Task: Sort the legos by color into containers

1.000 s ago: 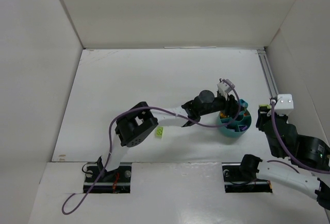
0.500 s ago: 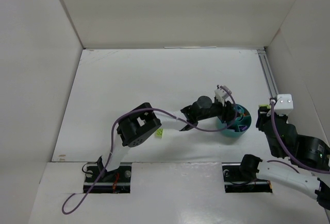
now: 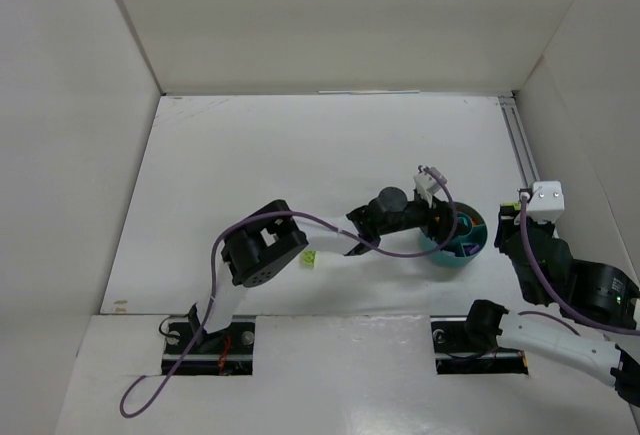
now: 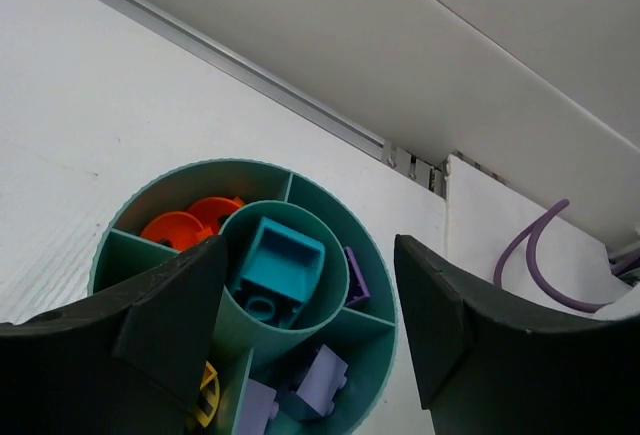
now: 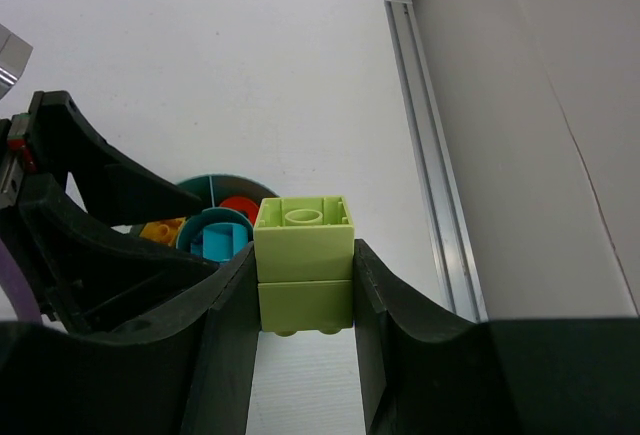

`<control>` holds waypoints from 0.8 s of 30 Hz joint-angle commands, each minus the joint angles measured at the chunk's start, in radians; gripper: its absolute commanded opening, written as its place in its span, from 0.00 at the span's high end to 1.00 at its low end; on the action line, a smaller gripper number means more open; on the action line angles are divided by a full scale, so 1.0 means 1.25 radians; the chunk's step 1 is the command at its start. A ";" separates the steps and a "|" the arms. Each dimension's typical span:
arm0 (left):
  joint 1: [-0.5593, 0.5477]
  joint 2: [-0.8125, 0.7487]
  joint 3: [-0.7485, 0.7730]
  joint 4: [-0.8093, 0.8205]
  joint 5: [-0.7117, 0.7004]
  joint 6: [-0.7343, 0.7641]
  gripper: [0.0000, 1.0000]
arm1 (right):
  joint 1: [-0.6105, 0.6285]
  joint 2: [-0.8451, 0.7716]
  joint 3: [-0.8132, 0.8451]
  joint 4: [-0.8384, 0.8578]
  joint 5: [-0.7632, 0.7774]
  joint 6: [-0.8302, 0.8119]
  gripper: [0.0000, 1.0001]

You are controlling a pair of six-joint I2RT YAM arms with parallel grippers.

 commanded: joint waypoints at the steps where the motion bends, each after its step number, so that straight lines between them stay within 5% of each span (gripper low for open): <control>1: -0.004 -0.084 -0.010 0.015 0.027 0.005 0.36 | -0.004 0.002 0.014 0.001 0.012 0.006 0.88; 8: 0.136 -0.220 -0.108 0.048 0.195 -0.171 0.36 | -0.004 0.037 0.014 0.036 -0.036 -0.065 0.87; 14: 0.274 -0.356 -0.250 0.023 0.305 -0.216 0.34 | -0.004 0.077 -0.045 0.300 -0.183 -0.363 0.87; 19: 0.296 -0.497 -0.299 -0.165 0.334 -0.122 0.34 | -0.004 0.106 -0.093 0.512 -0.454 -0.563 0.87; 24: 0.330 -0.666 -0.424 -0.176 0.345 -0.114 0.31 | -0.004 0.148 -0.148 0.663 -0.679 -0.729 0.87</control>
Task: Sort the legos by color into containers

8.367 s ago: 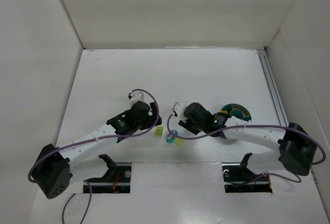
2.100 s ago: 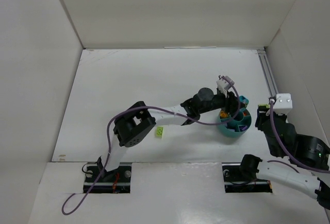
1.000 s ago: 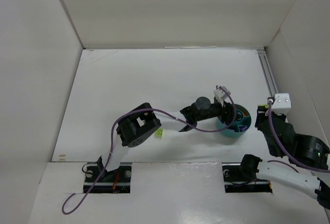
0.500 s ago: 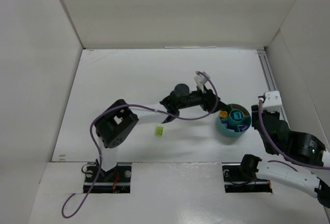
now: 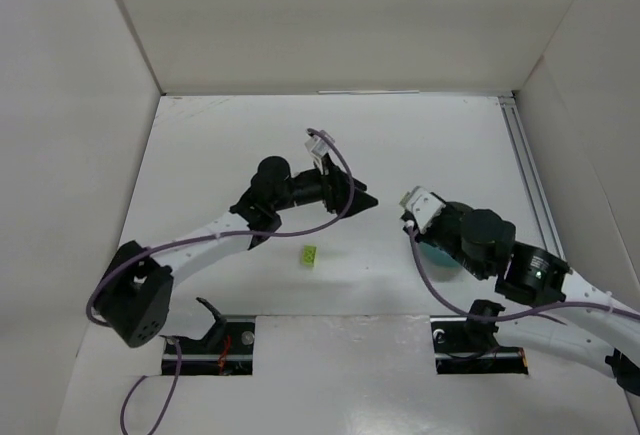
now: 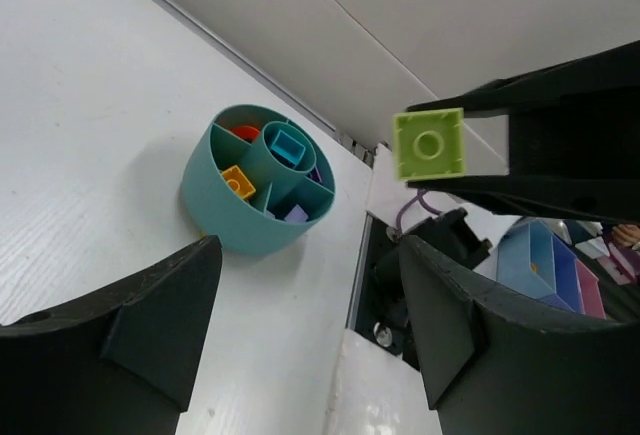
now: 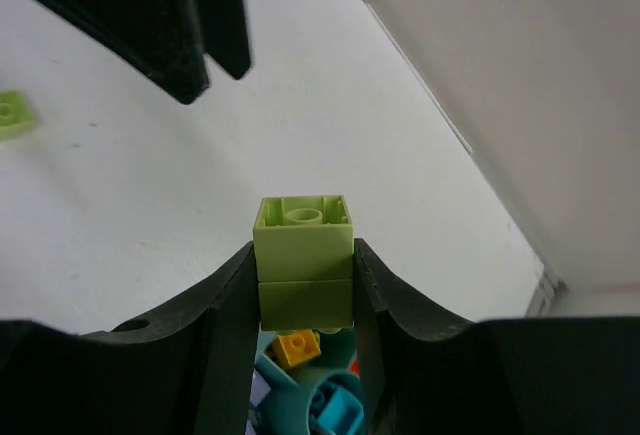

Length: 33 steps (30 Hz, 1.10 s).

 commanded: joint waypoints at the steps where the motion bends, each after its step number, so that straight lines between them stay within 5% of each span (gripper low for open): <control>1: 0.018 -0.129 -0.064 -0.016 0.028 0.036 0.28 | -0.002 0.008 -0.029 0.197 -0.259 -0.162 0.87; 12: 0.011 -0.320 -0.191 -0.036 -0.046 0.019 0.23 | -0.002 0.125 -0.063 0.384 -0.498 -0.231 0.87; 18: 0.011 -0.304 -0.208 -0.018 -0.068 -0.017 0.29 | -0.002 0.220 -0.027 0.399 -0.515 -0.240 0.87; 24: 0.011 -0.312 -0.208 -0.046 -0.089 -0.017 0.51 | -0.002 0.231 -0.019 0.399 -0.486 -0.240 0.87; 33: 0.003 -0.287 -0.200 -0.073 -0.049 -0.017 0.44 | -0.002 0.252 -0.009 0.406 -0.418 -0.215 0.87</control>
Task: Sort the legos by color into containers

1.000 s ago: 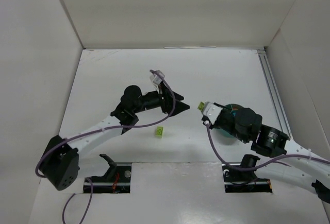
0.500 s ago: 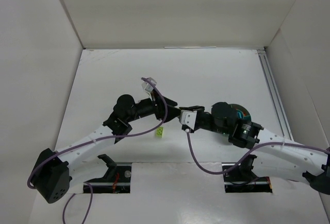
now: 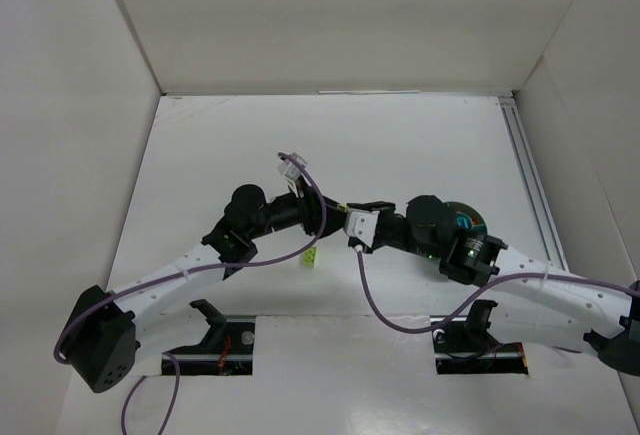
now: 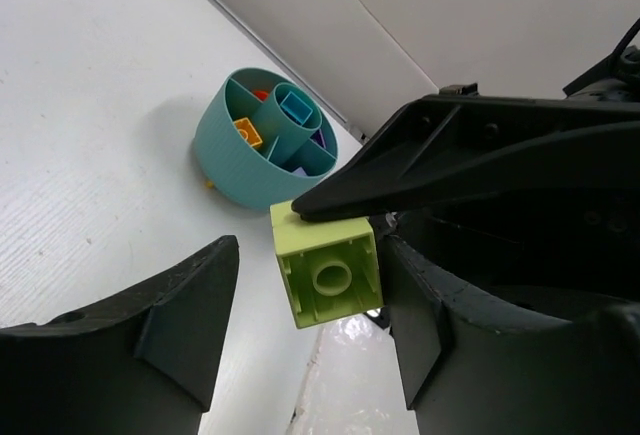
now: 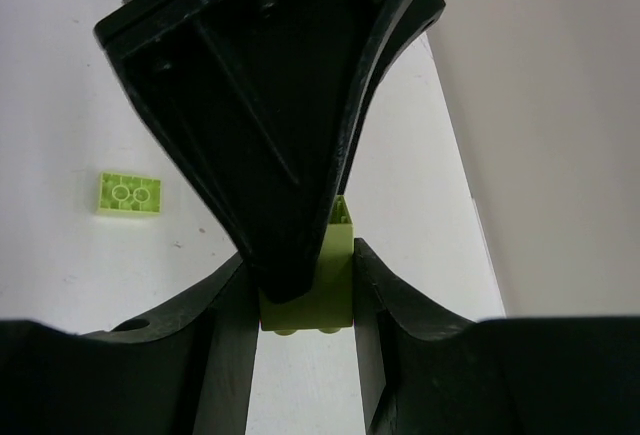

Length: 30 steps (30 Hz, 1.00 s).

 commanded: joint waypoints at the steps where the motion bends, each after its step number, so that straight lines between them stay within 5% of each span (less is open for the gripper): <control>1: -0.013 0.005 0.021 -0.002 0.027 0.003 0.44 | 0.000 0.015 0.053 0.066 0.031 0.018 0.87; 5: -0.029 0.021 0.051 -0.051 -0.013 0.013 0.69 | 0.000 0.032 0.053 0.066 0.038 0.018 0.85; 7: -0.029 0.021 0.059 -0.074 -0.035 0.013 0.89 | 0.000 0.032 0.053 0.066 0.062 0.018 0.82; 10: -0.029 0.013 0.074 -0.114 -0.078 0.006 1.00 | 0.000 0.039 0.053 0.039 0.089 0.018 0.79; 30: 0.021 -0.084 0.124 -0.262 -0.256 0.041 1.00 | 0.000 -0.032 -0.021 -0.166 0.199 0.102 0.83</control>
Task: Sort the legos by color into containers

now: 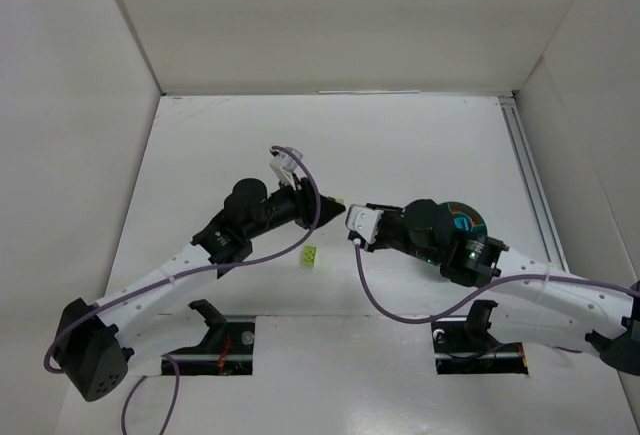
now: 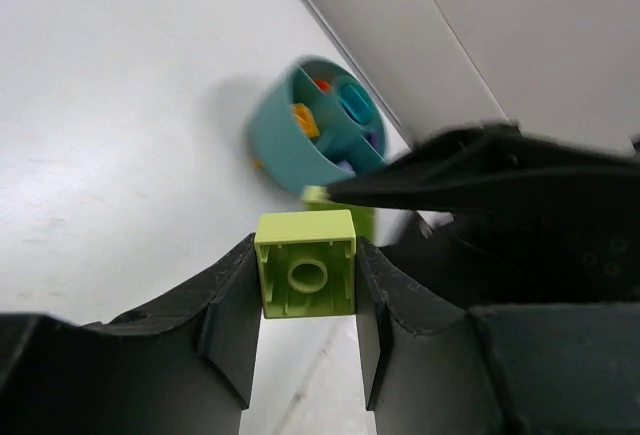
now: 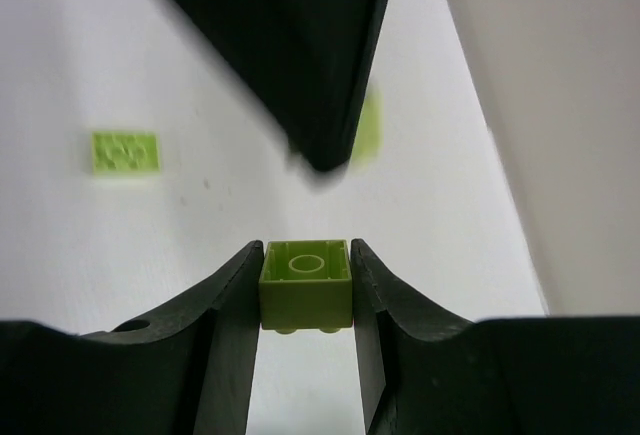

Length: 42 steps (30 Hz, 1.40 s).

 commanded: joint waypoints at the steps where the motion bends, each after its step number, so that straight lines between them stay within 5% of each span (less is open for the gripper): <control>1: 0.057 -0.045 0.046 -0.032 -0.136 0.047 1.00 | -0.013 -0.056 -0.038 -0.131 0.105 0.033 0.83; 10: 0.080 -0.053 0.064 -0.048 -0.150 0.047 1.00 | -0.013 -0.064 -0.048 -0.112 0.097 0.043 0.86; 15: 0.080 0.065 0.123 -0.120 -0.247 0.027 1.00 | -0.049 -0.030 0.003 -0.191 0.330 0.167 0.83; 20: 0.080 0.187 0.164 -0.120 -0.233 0.043 1.00 | -0.280 0.022 0.046 -0.271 0.260 0.269 0.86; 27: 0.073 0.187 0.176 -0.079 -0.233 0.097 1.00 | -0.510 -0.010 0.038 -0.306 0.202 0.298 0.86; 34: 0.073 0.187 0.176 -0.061 -0.206 0.136 1.00 | -0.624 -0.045 0.024 -0.339 0.161 0.298 0.85; 42: 0.073 0.180 0.177 -0.069 -0.188 0.160 1.00 | -0.644 -0.108 0.000 -0.348 0.116 0.262 0.83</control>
